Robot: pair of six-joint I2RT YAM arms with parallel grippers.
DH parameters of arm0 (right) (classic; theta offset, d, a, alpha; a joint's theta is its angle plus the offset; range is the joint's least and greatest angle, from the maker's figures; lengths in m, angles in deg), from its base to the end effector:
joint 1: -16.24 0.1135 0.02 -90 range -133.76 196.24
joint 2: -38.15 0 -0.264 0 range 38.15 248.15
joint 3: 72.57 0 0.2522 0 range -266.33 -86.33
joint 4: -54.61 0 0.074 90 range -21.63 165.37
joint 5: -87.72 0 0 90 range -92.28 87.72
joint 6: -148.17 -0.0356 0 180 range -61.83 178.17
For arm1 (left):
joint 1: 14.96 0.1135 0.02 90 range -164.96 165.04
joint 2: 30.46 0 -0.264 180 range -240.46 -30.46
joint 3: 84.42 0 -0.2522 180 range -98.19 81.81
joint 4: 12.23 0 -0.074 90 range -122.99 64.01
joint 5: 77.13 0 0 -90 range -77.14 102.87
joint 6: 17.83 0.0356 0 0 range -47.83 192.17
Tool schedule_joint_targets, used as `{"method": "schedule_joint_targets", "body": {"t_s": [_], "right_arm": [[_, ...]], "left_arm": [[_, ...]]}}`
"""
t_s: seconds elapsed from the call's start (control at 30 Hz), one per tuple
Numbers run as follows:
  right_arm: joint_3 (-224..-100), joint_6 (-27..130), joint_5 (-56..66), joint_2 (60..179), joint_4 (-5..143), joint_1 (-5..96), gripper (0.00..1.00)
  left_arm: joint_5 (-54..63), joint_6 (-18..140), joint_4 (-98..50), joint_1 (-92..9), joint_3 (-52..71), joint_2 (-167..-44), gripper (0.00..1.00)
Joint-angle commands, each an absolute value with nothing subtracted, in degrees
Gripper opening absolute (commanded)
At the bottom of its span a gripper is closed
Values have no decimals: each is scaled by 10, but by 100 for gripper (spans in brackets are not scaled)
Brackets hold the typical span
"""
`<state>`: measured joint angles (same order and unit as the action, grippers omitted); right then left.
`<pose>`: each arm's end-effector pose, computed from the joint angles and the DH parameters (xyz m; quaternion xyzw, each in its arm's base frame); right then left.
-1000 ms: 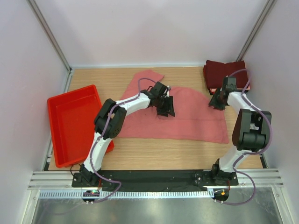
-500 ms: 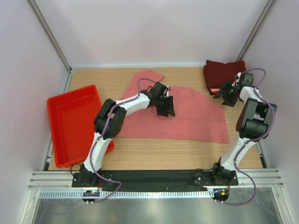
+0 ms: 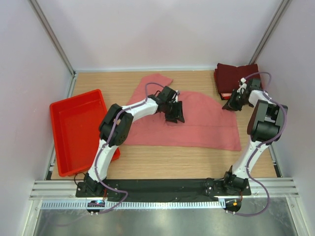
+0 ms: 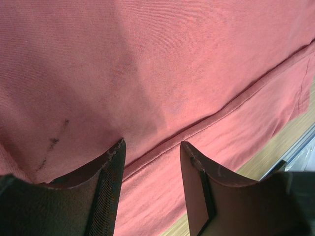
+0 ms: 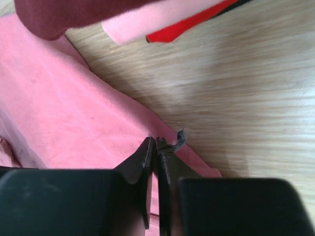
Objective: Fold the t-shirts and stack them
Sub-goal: Fold the tshirt
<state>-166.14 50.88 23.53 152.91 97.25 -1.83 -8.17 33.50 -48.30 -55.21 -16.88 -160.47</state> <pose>0.3970 -0.1132 0.1669 0.1591 0.9374 0.1958 0.2401 0.3686 -0.3288 0.1533 0.0699 0.9332 -0.3290 0.1267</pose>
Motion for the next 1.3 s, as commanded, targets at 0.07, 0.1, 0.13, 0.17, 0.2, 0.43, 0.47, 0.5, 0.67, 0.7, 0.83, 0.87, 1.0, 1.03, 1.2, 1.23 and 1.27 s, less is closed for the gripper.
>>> {"method": "schedule_joint_targets", "body": {"t_s": [0.07, 0.1, 0.13, 0.17, 0.2, 0.43, 0.47, 0.5, 0.67, 0.7, 0.83, 0.87, 1.0, 1.03, 1.2, 1.23, 1.27], "right_arm": [[-1639, 506, 173, 1455, 976, 30, 1], [-1634, 507, 141, 1447, 981, 39, 1], [-1627, 508, 123, 1424, 985, 54, 1], [-1608, 512, 97, 1412, 987, 85, 1], [-1596, 514, 72, 1395, 988, 103, 1], [-1502, 475, -121, 1323, 985, 219, 11], [-1494, 478, -121, 1320, 985, 237, 14], [-1488, 478, -130, 1318, 988, 246, 23], [-1485, 474, -117, 1297, 998, 259, 39], [-1486, 473, -110, 1292, 997, 260, 42], [-1498, 457, -126, 1270, 985, 255, 45], [-1505, 455, -129, 1281, 989, 249, 45], [-1537, 425, -126, 1321, 1011, 211, 47], [-1554, 412, -124, 1332, 1019, 185, 47], [-1578, 317, -43, 1391, 1026, 102, 47], [-1575, 305, -40, 1396, 1017, 98, 47], [-1574, 296, -35, 1403, 1005, 95, 46]], "left_arm": [[-75, 339, -503, -551, -172, -1626, 50], [-74, 339, -504, -551, -173, -1624, 50], [-74, 339, -503, -551, -174, -1625, 50], [-73, 339, -503, -551, -174, -1623, 50], [-72, 339, -503, -551, -173, -1621, 50], [-72, 337, -502, -550, -168, -1619, 50], [-70, 337, -502, -551, -168, -1621, 50], [-69, 337, -502, -551, -168, -1621, 50], [-67, 337, -502, -551, -169, -1624, 51], [-67, 337, -502, -551, -169, -1623, 50], [-64, 336, -502, -551, -169, -1620, 51], [-62, 335, -502, -551, -169, -1619, 51], [-63, 333, -503, -551, -167, -1618, 51], [-63, 333, -503, -551, -168, -1618, 51], [-62, 332, -503, -551, -168, -1615, 51], [-63, 332, -503, -551, -170, -1615, 51], [-63, 331, -503, -551, -171, -1615, 51]]}}
